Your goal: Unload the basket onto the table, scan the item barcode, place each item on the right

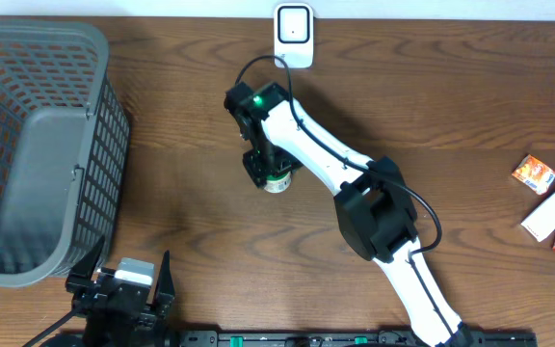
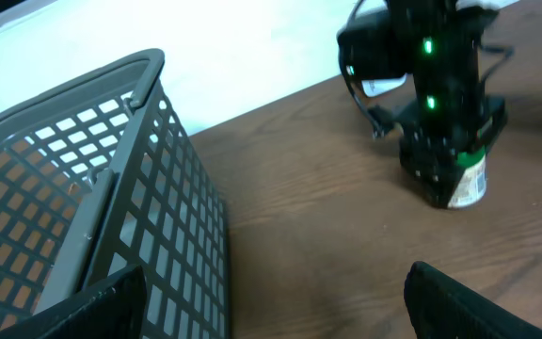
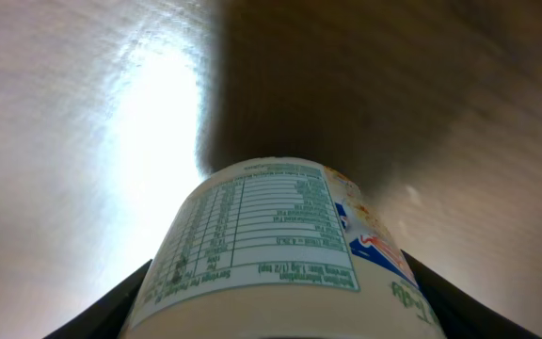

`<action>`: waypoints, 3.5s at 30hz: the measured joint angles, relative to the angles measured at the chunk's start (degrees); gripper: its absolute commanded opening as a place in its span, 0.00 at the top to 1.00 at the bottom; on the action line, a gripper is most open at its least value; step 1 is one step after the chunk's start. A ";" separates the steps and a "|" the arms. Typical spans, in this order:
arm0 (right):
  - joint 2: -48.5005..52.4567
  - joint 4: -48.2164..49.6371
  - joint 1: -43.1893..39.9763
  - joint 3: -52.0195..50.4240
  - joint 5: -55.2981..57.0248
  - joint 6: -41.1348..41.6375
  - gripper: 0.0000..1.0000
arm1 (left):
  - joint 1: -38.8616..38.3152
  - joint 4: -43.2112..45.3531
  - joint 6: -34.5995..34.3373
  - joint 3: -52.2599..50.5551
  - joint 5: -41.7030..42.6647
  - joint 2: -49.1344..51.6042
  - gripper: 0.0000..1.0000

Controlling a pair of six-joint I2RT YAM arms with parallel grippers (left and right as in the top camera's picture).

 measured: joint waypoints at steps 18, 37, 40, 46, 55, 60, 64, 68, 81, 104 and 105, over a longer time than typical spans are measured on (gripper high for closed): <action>-0.04 -16.98 -7.61 17.75 -8.61 24.17 0.47 | 0.00 -4.35 0.00 0.00 0.00 -0.02 0.13; -0.04 -8.04 -9.64 19.28 -5.73 22.29 0.45 | 0.00 -4.74 0.00 0.00 0.00 -0.02 0.13; -0.04 -1.01 -11.02 20.02 -3.08 20.76 0.43 | 0.00 -4.74 0.00 0.00 0.00 -0.02 0.13; -0.04 16.81 -12.63 20.17 6.56 15.41 0.43 | 0.00 -4.72 0.00 0.00 0.00 0.00 0.13; 0.00 42.34 -12.59 19.87 14.97 7.21 0.46 | 0.00 -4.74 0.00 0.00 -0.02 -0.02 0.13; 3.82 56.57 -12.59 19.87 19.34 1.18 0.44 | 0.00 -4.81 0.00 0.00 0.00 -0.02 0.13; 8.72 61.72 -12.59 19.85 21.53 -1.16 0.45 | 0.00 -4.83 0.00 0.00 0.00 -0.02 0.13; 13.46 65.66 -12.63 19.21 23.39 -2.91 0.47 | 0.00 -4.85 0.00 0.00 0.00 -0.02 0.13; 15.06 68.46 -14.58 18.75 25.29 -5.95 0.49 | 0.00 -4.87 0.00 0.00 0.00 -0.02 0.13; -9.73 16.57 -22.60 18.84 30.10 -0.87 0.44 | 0.00 -4.90 0.00 0.00 0.00 0.00 0.13; -11.32 13.90 -24.79 19.56 29.81 0.85 0.44 | 0.02 -4.92 0.00 0.00 0.00 -0.02 0.13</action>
